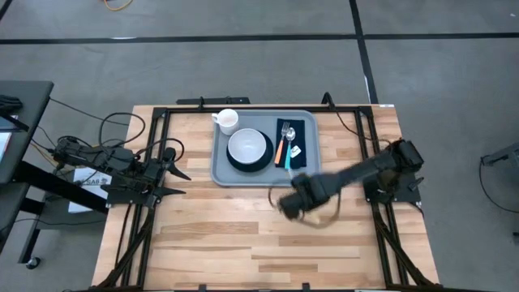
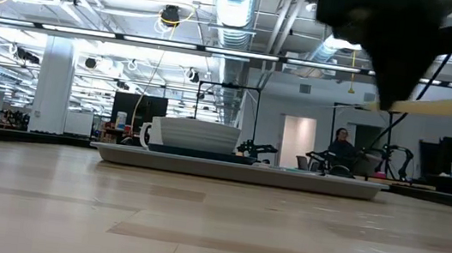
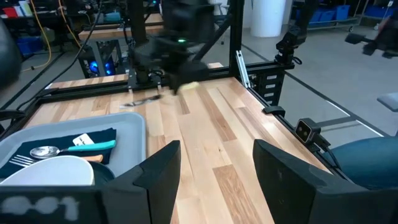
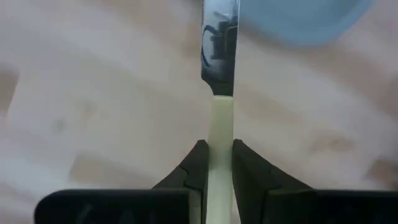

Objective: Set up tray
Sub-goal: Put the yellow knife to the right of the blue spoon on the black napkin

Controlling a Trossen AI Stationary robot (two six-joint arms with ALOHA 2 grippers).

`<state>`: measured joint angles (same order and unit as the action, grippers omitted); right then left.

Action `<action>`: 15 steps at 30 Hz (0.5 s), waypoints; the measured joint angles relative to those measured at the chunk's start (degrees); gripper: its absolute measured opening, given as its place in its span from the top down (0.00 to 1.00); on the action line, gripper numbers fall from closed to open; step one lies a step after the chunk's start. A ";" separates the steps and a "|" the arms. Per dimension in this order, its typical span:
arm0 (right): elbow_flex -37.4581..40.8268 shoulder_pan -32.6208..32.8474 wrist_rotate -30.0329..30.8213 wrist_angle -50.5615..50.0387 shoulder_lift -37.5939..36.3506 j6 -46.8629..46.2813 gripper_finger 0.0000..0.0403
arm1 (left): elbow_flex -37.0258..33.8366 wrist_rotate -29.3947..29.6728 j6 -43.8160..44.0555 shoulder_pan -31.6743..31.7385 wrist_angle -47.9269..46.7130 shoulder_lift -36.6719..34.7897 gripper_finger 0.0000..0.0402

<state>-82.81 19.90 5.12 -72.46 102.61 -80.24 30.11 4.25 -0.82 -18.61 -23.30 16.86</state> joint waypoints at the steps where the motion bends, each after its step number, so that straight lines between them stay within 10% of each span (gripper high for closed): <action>1: 0.00 -2.08 0.69 -0.66 -0.35 1.47 0.90 | 0.00 0.00 0.00 0.00 0.03 0.00 0.52; 15: 0.67 -38.10 -2.01 5.96 -1.09 26.57 0.91 | 0.00 0.00 -0.06 -0.01 -0.23 0.02 0.52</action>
<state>-82.13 -18.20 3.10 -66.50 101.53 -53.66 30.11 4.25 -0.88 -18.61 -23.53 16.88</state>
